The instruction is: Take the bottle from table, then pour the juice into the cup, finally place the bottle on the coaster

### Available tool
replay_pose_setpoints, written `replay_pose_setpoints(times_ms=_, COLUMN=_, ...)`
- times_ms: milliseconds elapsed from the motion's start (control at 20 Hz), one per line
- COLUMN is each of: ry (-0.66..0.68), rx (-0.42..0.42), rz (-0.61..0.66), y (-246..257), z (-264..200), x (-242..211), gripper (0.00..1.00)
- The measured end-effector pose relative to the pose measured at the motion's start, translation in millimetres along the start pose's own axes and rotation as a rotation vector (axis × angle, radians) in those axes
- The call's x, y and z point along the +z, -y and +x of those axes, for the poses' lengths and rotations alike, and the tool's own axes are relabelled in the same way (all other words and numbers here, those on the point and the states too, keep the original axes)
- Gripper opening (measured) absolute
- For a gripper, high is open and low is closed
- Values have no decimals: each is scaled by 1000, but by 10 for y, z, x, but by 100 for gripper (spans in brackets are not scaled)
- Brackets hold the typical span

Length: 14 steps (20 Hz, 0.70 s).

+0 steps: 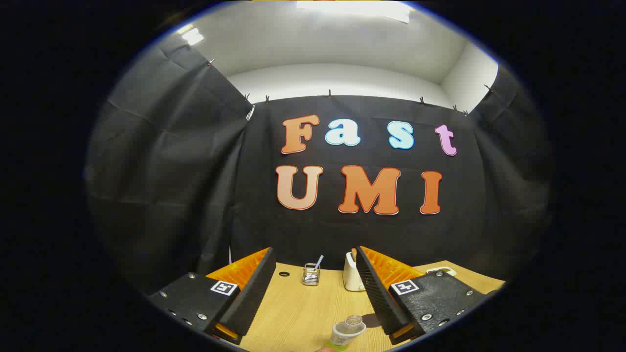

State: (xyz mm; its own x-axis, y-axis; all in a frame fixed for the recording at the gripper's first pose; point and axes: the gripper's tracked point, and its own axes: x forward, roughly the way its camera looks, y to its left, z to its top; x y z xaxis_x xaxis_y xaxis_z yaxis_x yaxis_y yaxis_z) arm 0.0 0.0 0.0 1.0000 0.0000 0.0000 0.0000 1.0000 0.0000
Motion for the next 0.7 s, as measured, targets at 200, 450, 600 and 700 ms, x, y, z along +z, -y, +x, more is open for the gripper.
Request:
replay_pose_setpoints(times_ms=200, ry=-8, rx=3, rz=-6, y=24, z=-8, x=2, gripper=98)
replay_pose_setpoints(times_ms=450, ry=-4, rx=-13, rz=4, y=115, z=-51, x=-25, gripper=98)
replay_pose_setpoints(times_ms=600, ry=-14, rx=-22, rz=7, y=160, z=-37, x=-83, gripper=98)
replay_pose_setpoints(times_ms=700, ry=-8, rx=-42, rz=8, y=208, z=-50, x=-111, gripper=98)
